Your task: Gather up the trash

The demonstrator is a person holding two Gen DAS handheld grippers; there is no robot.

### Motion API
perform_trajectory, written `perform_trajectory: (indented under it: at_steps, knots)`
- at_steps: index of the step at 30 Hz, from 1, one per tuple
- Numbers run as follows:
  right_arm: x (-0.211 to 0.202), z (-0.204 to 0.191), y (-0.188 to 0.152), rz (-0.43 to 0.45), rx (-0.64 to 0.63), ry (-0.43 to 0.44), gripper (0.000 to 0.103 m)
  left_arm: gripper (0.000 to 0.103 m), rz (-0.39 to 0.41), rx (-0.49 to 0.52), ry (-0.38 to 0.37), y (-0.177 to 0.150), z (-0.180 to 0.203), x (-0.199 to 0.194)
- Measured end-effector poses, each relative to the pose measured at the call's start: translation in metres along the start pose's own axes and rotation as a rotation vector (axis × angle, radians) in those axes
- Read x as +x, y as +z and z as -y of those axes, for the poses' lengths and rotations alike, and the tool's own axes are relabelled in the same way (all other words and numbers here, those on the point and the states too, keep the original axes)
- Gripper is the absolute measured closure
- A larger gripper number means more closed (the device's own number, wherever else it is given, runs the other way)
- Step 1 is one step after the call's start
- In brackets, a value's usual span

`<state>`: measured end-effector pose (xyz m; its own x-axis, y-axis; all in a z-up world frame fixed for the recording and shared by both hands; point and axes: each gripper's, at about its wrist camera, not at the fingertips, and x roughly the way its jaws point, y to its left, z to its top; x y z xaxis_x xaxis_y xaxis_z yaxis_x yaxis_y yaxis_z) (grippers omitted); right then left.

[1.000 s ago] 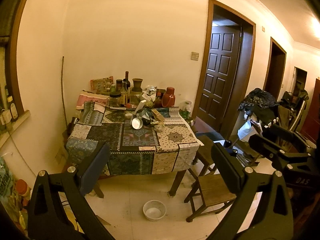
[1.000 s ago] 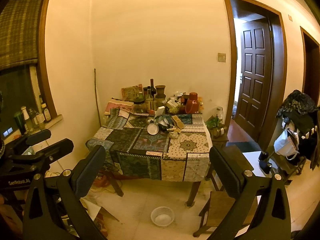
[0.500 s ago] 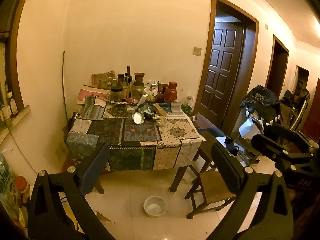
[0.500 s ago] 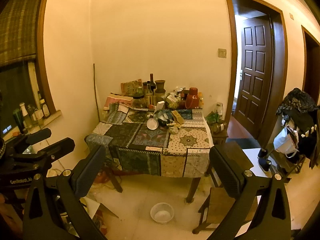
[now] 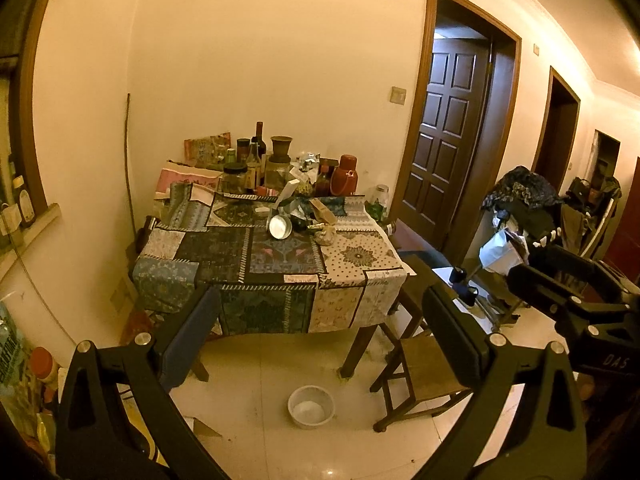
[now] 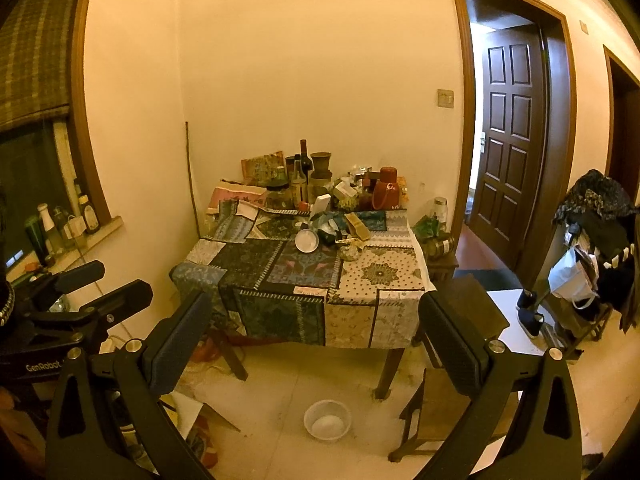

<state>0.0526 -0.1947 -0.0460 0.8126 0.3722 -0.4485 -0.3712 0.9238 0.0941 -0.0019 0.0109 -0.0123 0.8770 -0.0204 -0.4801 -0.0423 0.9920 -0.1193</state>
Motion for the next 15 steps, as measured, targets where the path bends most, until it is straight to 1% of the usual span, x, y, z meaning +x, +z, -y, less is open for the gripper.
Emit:
perform_trajectory:
  at_steps: [10,15]
  knots:
    - [0.01,-0.008,-0.002,-0.02,0.015,-0.012,0.0,0.001,-0.014,-0.005,-0.011,-0.011,-0.011,0.006]
    - [0.017,-0.012,-0.002,-0.03,0.026,-0.026,0.0,0.001,-0.024,-0.006,-0.019,-0.009,-0.018,0.011]
